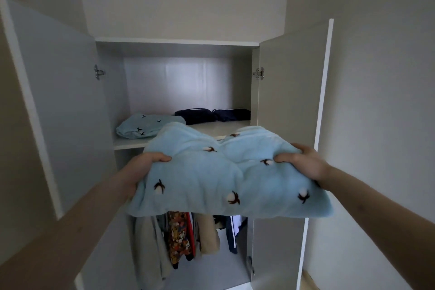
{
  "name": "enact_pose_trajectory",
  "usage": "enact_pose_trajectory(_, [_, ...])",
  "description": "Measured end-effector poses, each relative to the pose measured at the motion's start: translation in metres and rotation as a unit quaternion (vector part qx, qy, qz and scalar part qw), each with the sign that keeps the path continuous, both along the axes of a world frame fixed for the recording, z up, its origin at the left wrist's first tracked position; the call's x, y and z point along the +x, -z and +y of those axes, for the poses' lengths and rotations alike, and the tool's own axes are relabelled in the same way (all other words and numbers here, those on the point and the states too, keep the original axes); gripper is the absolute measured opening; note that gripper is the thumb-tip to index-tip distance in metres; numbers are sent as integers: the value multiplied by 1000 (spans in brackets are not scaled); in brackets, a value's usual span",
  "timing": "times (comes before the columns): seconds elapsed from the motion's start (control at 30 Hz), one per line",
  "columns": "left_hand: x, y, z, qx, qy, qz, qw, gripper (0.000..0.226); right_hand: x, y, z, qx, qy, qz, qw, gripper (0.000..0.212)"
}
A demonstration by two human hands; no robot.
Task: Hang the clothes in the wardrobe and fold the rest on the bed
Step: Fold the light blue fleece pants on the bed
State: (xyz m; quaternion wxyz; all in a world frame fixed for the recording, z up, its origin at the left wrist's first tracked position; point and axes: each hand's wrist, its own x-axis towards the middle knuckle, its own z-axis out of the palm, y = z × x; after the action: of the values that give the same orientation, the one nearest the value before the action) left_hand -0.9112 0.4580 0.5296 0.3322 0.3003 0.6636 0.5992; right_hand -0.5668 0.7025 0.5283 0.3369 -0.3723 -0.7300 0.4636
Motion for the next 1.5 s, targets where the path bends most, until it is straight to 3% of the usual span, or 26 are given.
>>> enact_pose_trajectory(0.53, [-132,-42,188,29,-72,28,997,43,-156,-37,213,19,-7,11,1000,38])
enact_pose_trajectory(0.97, [-275,-63,335,39,18,29,999,58,-277,-44,336,25,51,13,998,53])
enact_pose_trajectory(1.17, [-313,-62,390,38,24,16,999,44,-314,-45,378,20,76,-15,997,55])
enact_pose_trajectory(1.4, [-349,-62,444,28,17,10,999,41,-365,-61,434,22,71,-69,995,69])
enact_pose_trajectory(1.5, [-363,-56,465,21,7,0,1000,48,-390,-69,458,30,65,-104,992,93])
